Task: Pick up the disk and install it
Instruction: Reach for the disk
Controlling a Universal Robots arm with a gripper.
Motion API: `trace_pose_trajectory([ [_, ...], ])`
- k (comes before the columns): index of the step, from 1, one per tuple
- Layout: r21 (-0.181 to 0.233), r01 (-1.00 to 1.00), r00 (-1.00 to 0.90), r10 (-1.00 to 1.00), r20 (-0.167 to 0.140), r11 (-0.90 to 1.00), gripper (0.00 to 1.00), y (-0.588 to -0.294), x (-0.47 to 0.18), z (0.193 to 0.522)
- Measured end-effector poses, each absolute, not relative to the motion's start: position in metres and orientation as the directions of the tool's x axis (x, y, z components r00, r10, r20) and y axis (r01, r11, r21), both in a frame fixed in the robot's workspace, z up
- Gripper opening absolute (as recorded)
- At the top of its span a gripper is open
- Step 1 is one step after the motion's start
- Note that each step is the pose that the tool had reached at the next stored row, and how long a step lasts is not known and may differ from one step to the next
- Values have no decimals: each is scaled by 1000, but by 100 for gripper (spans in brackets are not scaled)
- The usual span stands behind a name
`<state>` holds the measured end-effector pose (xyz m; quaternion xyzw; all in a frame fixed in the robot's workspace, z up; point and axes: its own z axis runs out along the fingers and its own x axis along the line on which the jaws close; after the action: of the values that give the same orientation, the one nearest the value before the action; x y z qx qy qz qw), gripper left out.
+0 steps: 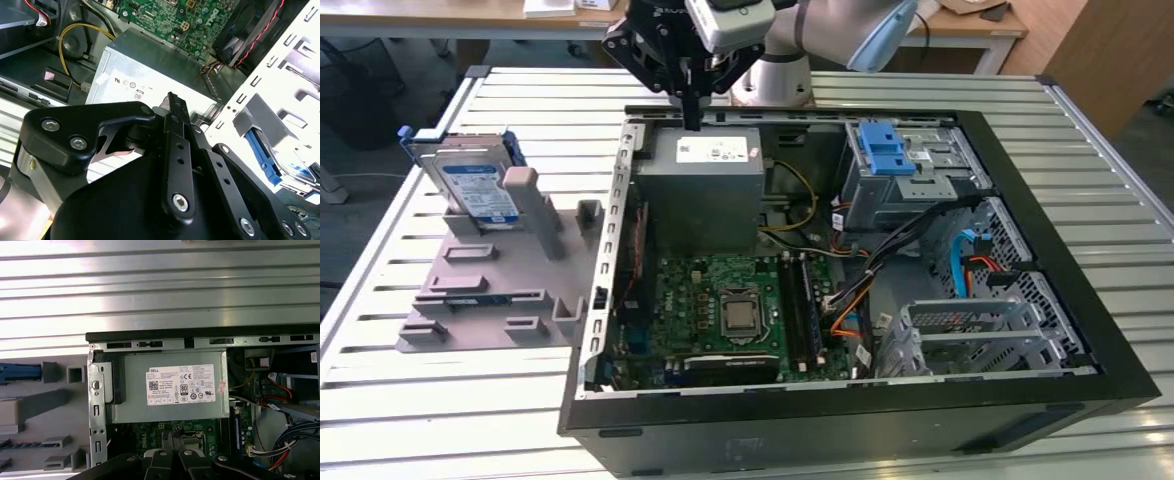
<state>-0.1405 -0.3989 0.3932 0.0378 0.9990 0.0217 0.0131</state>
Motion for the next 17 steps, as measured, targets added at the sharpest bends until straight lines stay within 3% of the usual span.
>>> trace_pose_trajectory([
  [17, 44, 75, -997, 76, -24, 996, 11, -399, -150, 393],
])
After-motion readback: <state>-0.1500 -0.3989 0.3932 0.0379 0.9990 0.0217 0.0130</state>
